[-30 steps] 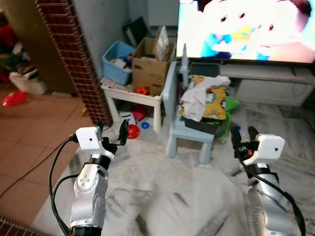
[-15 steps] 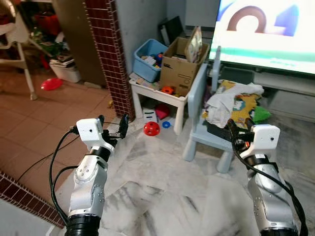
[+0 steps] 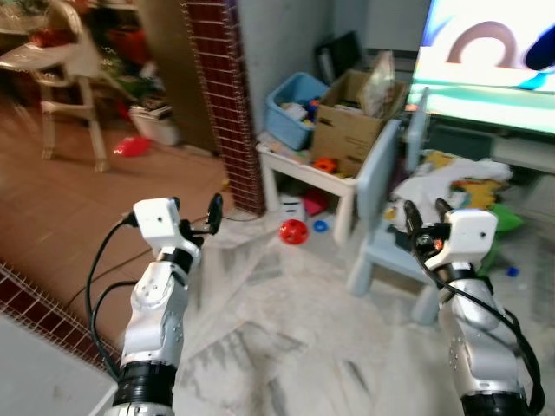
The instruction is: Hang keys on a hook
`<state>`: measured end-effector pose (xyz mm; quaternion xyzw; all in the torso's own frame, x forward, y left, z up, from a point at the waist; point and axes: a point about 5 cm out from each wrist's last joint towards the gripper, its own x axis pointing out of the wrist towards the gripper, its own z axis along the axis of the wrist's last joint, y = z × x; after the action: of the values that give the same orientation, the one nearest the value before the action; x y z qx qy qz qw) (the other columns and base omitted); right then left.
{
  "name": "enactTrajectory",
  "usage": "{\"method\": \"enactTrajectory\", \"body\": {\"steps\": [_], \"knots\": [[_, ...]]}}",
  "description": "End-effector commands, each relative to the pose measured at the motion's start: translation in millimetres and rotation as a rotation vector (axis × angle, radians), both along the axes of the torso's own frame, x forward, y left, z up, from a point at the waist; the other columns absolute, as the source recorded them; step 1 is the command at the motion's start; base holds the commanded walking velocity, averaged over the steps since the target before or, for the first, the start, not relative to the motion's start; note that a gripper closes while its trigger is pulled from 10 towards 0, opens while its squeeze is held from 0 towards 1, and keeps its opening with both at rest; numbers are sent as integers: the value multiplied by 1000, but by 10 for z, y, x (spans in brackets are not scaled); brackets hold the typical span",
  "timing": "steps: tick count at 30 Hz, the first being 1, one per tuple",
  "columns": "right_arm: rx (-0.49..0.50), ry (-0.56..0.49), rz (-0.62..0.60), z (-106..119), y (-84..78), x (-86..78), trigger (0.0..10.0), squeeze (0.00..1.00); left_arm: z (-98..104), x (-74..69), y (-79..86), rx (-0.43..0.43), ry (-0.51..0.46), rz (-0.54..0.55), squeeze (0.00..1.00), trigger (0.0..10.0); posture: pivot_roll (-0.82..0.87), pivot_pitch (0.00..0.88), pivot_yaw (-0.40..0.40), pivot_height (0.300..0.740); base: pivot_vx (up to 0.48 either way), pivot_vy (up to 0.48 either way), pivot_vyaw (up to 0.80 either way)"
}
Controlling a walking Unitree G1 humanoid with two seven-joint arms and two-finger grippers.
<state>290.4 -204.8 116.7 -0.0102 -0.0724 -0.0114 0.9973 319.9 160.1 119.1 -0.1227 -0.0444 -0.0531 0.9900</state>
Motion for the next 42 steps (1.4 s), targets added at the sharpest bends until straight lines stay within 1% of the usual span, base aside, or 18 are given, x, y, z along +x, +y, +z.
{"method": "enactTrajectory", "body": {"steps": [1,5,11,14,19,21,24,28,31,34,39,40,42], "knots": [[30,12,16,-31,85,16,10000,0,-44,-9,75,28,19,31,0,10000,-57,0,36,740,0,0,781],[50,19,17,-53,135,7,10000,0,-78,-27,39,18,31,31,0,10000,-50,0,33,740,0,0,781],[52,21,29,-55,170,17,10000,0,-81,-15,37,0,41,48,0,10000,-50,0,32,740,0,0,781],[48,16,30,-39,158,33,10000,0,-80,5,34,7,47,46,0,10000,-50,0,32,740,0,0,781],[48,13,33,-26,158,53,10000,0,-61,39,19,43,51,15,0,10000,-46,0,36,740,0,0,781],[47,11,35,-24,158,55,10000,0,-53,50,24,60,52,15,0,10000,-46,0,37,740,0,0,781],[48,11,35,-22,152,62,10000,0,-66,77,60,88,82,33,0,10000,-46,0,38,740,0,0,781],[47,10,34,-23,152,60,10000,0,-71,84,76,83,87,41,0,10000,-46,0,38,740,0,0,781],[43,15,34,-35,140,58,10000,0,-77,87,46,82,94,42,0,10000,-46,0,36,740,0,0,781],[41,18,35,-46,133,57,10000,0,-108,95,15,71,121,45,0,10000,-48,0,36,740,0,0,781],[39,20,38,-47,125,69,10000,0,-102,102,-41,79,112,26,0,10000,-49,0,36,740,0,0,781],[38,22,38,-53,127,73,10000,0,-85,101,-40,93,90,25,0,10000,-51,0,39,740,0,0,781],[36,23,39,-56,131,73,10000,0,-77,99,-34,95,78,32,0,10000,-55,0,41,740,0,0,781]]}}
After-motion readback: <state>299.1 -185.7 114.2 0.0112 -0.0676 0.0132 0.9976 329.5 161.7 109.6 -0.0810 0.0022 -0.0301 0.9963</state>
